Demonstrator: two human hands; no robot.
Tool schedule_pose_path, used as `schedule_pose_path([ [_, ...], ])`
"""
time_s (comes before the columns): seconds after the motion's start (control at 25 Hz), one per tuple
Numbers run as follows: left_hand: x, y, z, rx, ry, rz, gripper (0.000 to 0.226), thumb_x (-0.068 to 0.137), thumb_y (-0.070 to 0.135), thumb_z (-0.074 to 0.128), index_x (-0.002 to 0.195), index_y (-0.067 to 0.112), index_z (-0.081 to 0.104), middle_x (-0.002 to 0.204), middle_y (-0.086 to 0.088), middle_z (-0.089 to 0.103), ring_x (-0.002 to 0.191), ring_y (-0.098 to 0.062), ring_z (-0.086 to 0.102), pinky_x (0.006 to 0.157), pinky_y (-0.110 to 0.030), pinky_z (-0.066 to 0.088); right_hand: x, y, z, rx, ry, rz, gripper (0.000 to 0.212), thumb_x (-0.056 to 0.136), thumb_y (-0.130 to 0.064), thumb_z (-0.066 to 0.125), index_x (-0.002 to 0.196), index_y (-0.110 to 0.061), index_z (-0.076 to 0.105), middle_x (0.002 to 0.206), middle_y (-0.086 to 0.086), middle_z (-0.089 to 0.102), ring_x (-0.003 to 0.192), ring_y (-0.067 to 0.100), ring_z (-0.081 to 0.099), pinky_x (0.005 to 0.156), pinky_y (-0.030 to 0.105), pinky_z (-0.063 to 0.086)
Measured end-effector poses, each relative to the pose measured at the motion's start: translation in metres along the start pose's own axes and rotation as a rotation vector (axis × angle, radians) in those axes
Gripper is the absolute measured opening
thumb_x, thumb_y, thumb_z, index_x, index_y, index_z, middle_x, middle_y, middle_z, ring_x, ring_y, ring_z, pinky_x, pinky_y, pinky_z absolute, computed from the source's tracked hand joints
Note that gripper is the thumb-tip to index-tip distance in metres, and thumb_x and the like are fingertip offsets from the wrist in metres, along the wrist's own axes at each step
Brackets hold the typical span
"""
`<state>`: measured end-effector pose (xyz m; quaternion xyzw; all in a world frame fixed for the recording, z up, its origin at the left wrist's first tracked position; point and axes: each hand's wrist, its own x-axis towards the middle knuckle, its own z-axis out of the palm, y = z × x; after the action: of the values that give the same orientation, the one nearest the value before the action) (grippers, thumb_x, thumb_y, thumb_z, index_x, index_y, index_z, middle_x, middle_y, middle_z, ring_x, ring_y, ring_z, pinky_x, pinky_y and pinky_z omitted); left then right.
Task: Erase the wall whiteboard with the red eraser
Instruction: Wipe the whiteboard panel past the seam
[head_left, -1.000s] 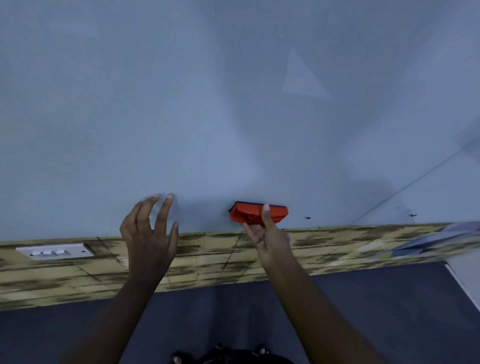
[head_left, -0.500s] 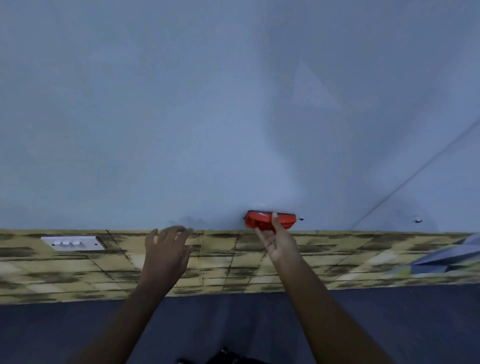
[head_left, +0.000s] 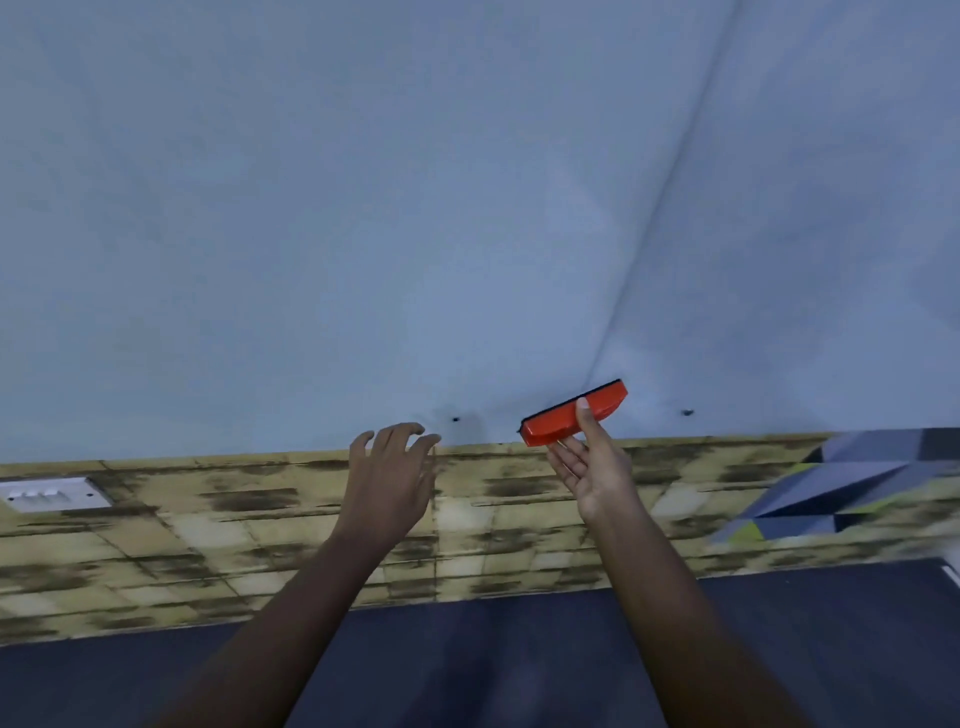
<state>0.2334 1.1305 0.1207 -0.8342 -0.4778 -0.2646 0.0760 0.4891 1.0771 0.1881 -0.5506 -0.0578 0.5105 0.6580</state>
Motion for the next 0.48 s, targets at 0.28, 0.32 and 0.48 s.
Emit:
schedule_pose_path([
  [0.28,0.036,0.067,-0.005,0.09,0.02,-0.074,0.053,0.079,0.029,0.092,0.127,0.018,0.072,0.124,-0.006,0.07,0.112,-0.031,0.07,0.097,-0.058,0.05,-0.005,-0.078,-0.077,-0.069,0.062,-0.259,0.062,0.09,-0.026,0.081,0.147,-0.019,0.057,0.111,-0.005,0.073,0.096,0.014,0.073,0.083,0.031,0.06],
  [0.32,0.039,0.069,-0.005,0.096,0.022,-0.085,0.055,0.077,0.028,0.093,0.127,0.017,0.072,0.123,-0.007,0.07,0.109,-0.033,0.071,0.096,-0.058,0.051,-0.004,-0.083,-0.084,-0.082,0.056,-0.285,0.066,0.088,-0.022,0.082,0.148,-0.018,0.055,0.105,-0.009,0.072,0.098,0.013,0.072,0.086,0.032,0.059],
  [0.48,0.062,0.077,-0.014,0.082,0.053,0.063,0.055,0.08,0.027,0.092,0.129,0.018,0.071,0.122,-0.005,0.07,0.106,-0.032,0.072,0.092,-0.055,0.052,0.002,-0.098,-0.094,-0.224,0.017,-0.425,0.066,0.082,-0.019,0.087,0.143,-0.02,0.061,0.101,-0.009,0.075,0.095,0.004,0.07,0.087,0.031,0.059],
])
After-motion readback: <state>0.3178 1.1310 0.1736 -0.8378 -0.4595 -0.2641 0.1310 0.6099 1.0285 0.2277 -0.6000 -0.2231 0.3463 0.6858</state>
